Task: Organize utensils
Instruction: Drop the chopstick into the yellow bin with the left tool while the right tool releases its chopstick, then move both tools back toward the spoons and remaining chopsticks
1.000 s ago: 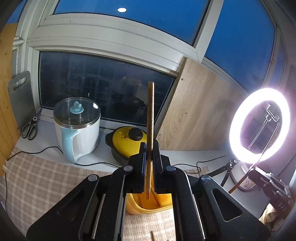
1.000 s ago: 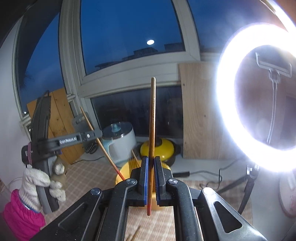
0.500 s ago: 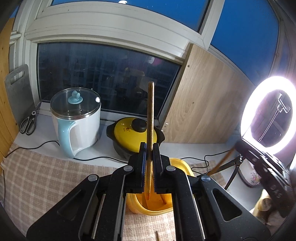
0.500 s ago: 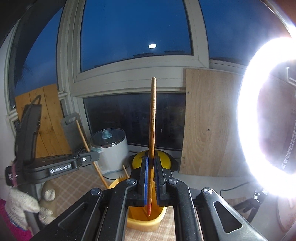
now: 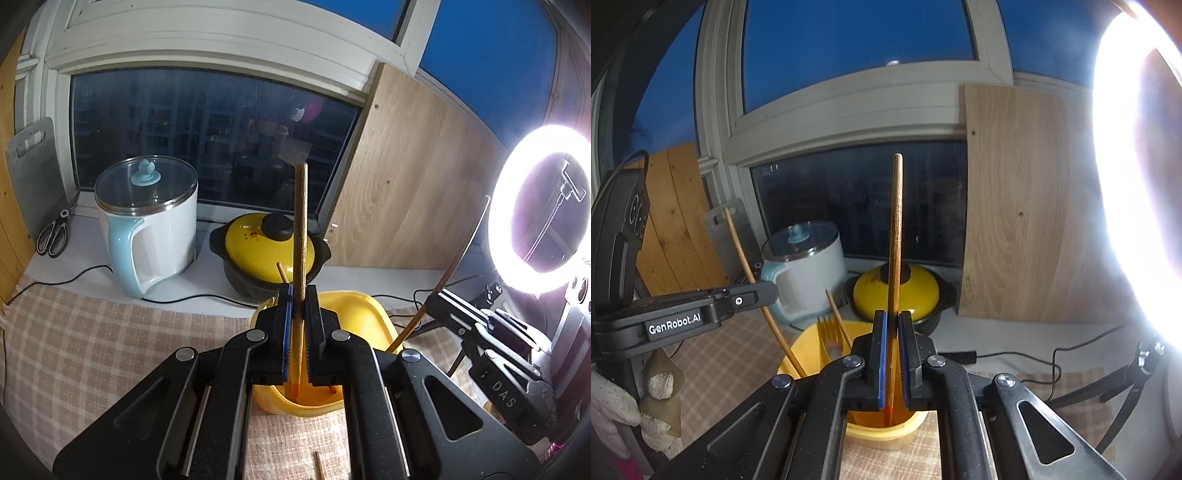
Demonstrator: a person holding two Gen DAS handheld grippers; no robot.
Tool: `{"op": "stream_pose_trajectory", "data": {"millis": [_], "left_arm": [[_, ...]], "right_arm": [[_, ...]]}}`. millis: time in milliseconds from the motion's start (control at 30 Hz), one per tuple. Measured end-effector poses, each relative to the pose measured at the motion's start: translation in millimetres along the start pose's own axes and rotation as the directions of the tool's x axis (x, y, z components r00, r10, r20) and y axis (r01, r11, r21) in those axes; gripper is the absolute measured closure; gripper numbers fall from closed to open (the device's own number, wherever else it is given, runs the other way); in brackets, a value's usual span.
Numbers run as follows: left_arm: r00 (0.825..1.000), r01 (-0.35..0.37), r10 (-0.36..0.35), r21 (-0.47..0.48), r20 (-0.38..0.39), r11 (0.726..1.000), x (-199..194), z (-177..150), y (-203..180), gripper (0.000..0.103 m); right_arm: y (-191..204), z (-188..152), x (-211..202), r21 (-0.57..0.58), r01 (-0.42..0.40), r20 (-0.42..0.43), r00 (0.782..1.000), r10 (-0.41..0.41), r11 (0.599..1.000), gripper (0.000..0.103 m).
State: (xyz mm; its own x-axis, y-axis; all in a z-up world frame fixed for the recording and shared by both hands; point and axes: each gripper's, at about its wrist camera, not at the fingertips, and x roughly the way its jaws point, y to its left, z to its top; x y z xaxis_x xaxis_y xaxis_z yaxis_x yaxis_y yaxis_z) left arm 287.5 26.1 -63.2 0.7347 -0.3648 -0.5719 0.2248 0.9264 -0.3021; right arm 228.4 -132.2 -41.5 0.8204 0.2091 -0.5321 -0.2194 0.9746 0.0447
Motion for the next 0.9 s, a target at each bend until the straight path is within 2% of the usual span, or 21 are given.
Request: {"op": "stream_pose_trajectory", "data": {"millis": [500, 567, 600, 633, 667, 700, 733, 800, 900], "left_arm": [[0.999, 0.003, -0.003, -0.016, -0.033, 1.0, 7.0, -17.3, 0.5, 0.099], [0.999, -0.003, 0.002, -0.017, -0.037, 1.0, 6.1, -18.5, 0.3, 0.099], [0.999, -0.006, 0.005, -0.018, -0.041, 1.0, 5.4, -19.0, 0.6, 0.099], [0.999, -0.009, 0.008, -0.021, -0.044, 1.0, 4.6, -19.4, 0.8, 0.099], [0.999, -0.009, 0.008, -0.022, -0.044, 1.0, 3.2, -19.7, 1.3, 0.098], [0.999, -0.012, 0.011, -0.023, -0.04, 1.0, 1.4, -20.3, 1.9, 0.093], [0.999, -0.015, 0.014, -0.025, -0.035, 1.0, -1.3, -21.0, 2.4, 0.083], [1.0, -0.016, 0.016, -0.025, -0.023, 1.0, -6.7, -21.8, 3.6, 0.072], [1.0, -0.026, 0.026, -0.016, -0.012, 1.0, -14.8, -23.0, 3.2, 0.071]], "right_arm": [[-9.8, -17.3, 1.0, 0.022, -0.03, -0.057, 0.998, 0.031, 0.999, 0.099], [-8.2, -17.7, -0.1, 0.012, -0.032, -0.062, 0.998, 0.033, 0.999, 0.094], [-8.0, -17.7, -0.9, 0.008, -0.032, -0.062, 0.998, 0.032, 0.999, 0.082], [-7.5, -18.5, -2.7, 0.006, -0.031, -0.058, 0.998, 0.031, 1.0, 0.076], [-7.5, -19.1, -4.6, 0.006, -0.029, -0.054, 0.998, 0.029, 1.0, 0.076], [-8.0, -19.5, -5.9, 0.01, -0.028, -0.056, 0.998, 0.029, 1.0, 0.076], [-9.2, -20.2, -7.5, 0.018, -0.031, -0.056, 0.998, 0.032, 0.999, 0.076], [-11.5, -21.6, -10.7, 0.032, -0.039, -0.057, 0.998, 0.041, 0.999, 0.076], [-12.9, -24.5, -17.9, 0.034, -0.04, -0.053, 0.998, 0.041, 0.999, 0.074]]}}
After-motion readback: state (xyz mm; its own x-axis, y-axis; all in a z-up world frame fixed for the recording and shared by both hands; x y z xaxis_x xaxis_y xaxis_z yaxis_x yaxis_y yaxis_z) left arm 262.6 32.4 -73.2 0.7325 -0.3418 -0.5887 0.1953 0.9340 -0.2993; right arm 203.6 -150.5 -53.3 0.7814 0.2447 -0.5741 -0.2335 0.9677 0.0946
